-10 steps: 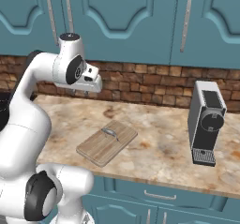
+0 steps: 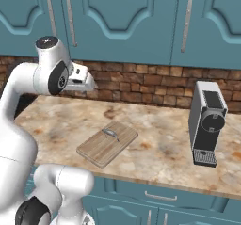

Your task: Open the cabinet, retrieve the rolling pin, and place it next to the meat on the cutting board to prepare for tenderizing.

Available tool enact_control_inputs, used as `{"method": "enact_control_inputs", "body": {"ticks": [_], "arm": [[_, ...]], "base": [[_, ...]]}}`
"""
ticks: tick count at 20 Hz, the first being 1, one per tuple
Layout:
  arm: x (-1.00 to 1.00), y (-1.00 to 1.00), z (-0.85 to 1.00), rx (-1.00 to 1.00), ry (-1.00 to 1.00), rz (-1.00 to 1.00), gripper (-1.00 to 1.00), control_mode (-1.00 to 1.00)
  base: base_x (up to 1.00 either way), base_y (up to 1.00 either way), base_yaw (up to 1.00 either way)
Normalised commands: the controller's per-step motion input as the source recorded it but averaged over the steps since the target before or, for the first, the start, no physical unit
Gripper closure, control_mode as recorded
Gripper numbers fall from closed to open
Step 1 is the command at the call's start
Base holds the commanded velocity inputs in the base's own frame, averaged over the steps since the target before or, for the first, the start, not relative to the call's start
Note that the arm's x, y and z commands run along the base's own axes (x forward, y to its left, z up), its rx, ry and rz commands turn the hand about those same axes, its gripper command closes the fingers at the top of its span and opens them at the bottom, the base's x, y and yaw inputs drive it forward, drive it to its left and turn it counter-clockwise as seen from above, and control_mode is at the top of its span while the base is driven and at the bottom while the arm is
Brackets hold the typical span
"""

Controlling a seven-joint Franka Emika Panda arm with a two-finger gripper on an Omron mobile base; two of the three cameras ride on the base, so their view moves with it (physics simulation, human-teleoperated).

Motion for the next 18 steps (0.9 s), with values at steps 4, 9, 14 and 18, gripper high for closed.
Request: {"method": "enact_control_inputs", "body": {"ticks": [4, 9, 14, 18], "arm": [[-0.35, 0.35, 0.42, -0.12, -0.46, 0.0, -1.0, -1.0], [-0.25, 0.4, 0.58, -0.02, -0.48, -0.03, -1.0, -1.0], [-0.26, 0.28, 0.58, 0.0, -0.46, -0.04, -1.0, -1.0], [-0.22, 0.2, 0.64, 0.01, -0.41, -0.02, -1.0, -1.0]], "base": [[0.0, 0.0, 0.0], [0.0, 0.0, 0.0], [0.0, 0.0, 0.0], [0.0, 0.0, 0.0]]}}
